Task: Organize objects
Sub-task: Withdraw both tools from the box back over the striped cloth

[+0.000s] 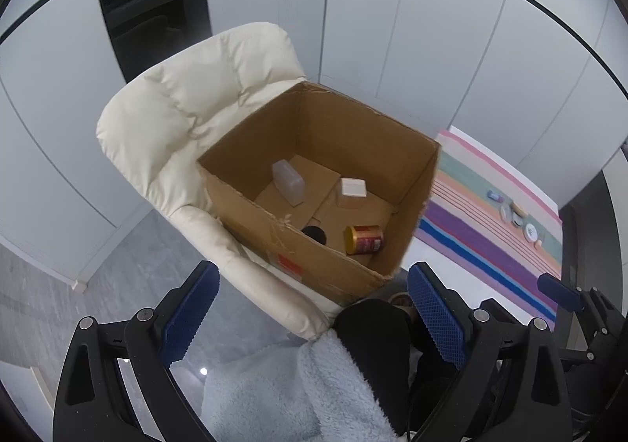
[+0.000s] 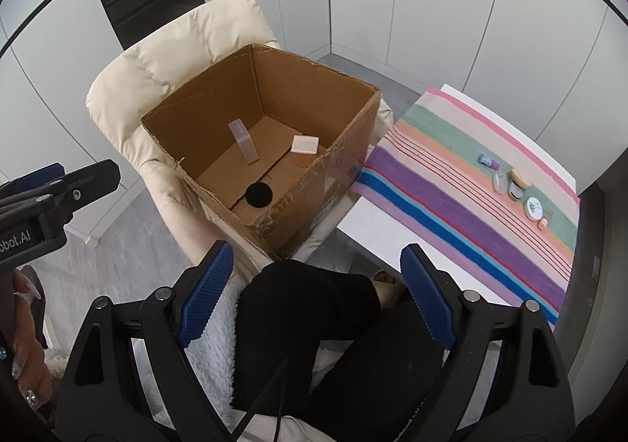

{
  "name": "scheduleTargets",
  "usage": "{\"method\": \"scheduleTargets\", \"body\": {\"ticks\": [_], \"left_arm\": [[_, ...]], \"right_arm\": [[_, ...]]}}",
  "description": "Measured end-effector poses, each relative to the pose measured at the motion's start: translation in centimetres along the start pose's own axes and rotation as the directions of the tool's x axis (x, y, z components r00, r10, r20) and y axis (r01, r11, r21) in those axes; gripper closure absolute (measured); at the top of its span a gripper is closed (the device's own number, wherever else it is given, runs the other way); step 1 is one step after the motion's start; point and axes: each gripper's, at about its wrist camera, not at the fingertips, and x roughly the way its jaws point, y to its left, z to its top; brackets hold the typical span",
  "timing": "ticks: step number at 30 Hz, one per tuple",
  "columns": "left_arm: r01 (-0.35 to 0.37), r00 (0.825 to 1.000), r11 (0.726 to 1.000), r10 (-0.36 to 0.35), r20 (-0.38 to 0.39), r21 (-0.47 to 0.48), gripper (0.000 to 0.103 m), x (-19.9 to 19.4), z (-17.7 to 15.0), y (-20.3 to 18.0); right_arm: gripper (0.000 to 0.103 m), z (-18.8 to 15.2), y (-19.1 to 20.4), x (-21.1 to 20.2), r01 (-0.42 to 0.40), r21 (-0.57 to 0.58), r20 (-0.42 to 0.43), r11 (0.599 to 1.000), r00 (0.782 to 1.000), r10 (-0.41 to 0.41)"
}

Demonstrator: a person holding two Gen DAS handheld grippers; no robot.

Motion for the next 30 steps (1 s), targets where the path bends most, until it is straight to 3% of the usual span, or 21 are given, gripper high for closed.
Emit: {"method": "scheduleTargets", "body": {"ticks": [14, 21, 30], "left_arm": [[0.072, 0.997, 0.983, -0.071, -0.012, 0.169, 0.005, -0.6, -0.7, -8.5], [0.147, 0.989, 0.948, -0.142, -0.039, 0.281, 0.005, -0.6, -1.8, -15.0], [0.241, 0.97, 0.89, -0.222, -0.094, 0.386, 0.005, -0.3, -2.9, -22.3]], "right_arm": [[0.014, -3.1, -7.4, -3.2, 0.083, 0.179, 0.032, 0.98, 0.995, -0.09], [0.014, -6.0, -12.9, -5.1, 0.153, 0.297, 0.014, 0.942, 0.986, -0.164], [0.014, -10.0, -19.4, -8.3, 0.252, 0.44, -0.019, 0.862, 0.962, -0.271]]}}
